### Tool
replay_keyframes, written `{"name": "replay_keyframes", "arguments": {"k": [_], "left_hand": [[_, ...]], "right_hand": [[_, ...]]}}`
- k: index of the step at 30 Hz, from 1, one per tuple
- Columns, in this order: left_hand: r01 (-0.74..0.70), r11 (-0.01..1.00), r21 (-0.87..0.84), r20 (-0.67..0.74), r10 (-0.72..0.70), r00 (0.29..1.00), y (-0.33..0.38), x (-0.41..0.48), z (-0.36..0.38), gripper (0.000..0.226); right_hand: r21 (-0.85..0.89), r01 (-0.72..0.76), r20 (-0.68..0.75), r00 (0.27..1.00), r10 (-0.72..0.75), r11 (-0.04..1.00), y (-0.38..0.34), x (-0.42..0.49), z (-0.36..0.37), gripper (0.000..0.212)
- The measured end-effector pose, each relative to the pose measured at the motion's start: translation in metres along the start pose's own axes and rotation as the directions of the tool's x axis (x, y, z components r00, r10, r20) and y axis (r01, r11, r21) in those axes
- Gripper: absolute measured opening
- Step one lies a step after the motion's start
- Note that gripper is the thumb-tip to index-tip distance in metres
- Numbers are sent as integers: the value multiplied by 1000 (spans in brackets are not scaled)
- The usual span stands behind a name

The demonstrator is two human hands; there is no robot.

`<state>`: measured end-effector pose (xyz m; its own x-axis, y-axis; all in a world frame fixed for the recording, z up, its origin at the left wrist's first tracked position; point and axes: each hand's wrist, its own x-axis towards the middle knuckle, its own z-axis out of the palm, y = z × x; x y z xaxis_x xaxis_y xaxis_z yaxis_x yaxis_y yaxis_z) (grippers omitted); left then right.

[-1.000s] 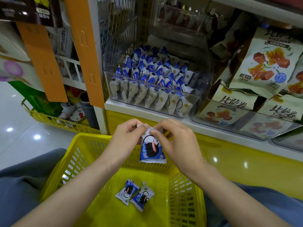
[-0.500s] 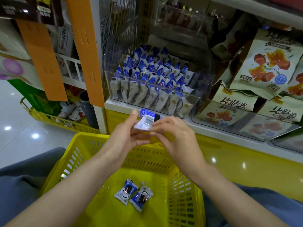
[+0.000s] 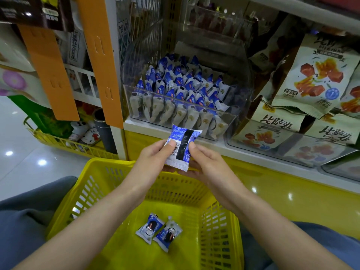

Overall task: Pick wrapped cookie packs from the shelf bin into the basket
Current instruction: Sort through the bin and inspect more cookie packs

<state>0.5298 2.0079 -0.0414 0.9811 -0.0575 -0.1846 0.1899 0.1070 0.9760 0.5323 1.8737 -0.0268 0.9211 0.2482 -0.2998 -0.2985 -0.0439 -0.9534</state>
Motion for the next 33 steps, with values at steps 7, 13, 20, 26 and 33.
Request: {"name": "replay_keyframes", "arguments": {"k": [7,13,20,26,33], "left_hand": [[-269,860,434,-54,323,945,-8,-4,3,39],[-305,850,430,19,329,944,-9,-2,0,36],[-312,748,585,64,342,938,-9,-2,-7,34],[-341,572,746,72,440,895,-6,-5,-10,27],[-346,448,824,111,472,875,-2,-2,-16,21]], "right_hand": [[228,2,2,1000,-2,974,-1,2,1,18],[176,32,-11,999,-31,984,2,4,-1,32],[18,115,-12,993,-114,993,4,5,1,39],[-109,152,13,988,-151,982,5,6,6,34],[-179,169,47,985,-163,969,10,10,9,31]]}}
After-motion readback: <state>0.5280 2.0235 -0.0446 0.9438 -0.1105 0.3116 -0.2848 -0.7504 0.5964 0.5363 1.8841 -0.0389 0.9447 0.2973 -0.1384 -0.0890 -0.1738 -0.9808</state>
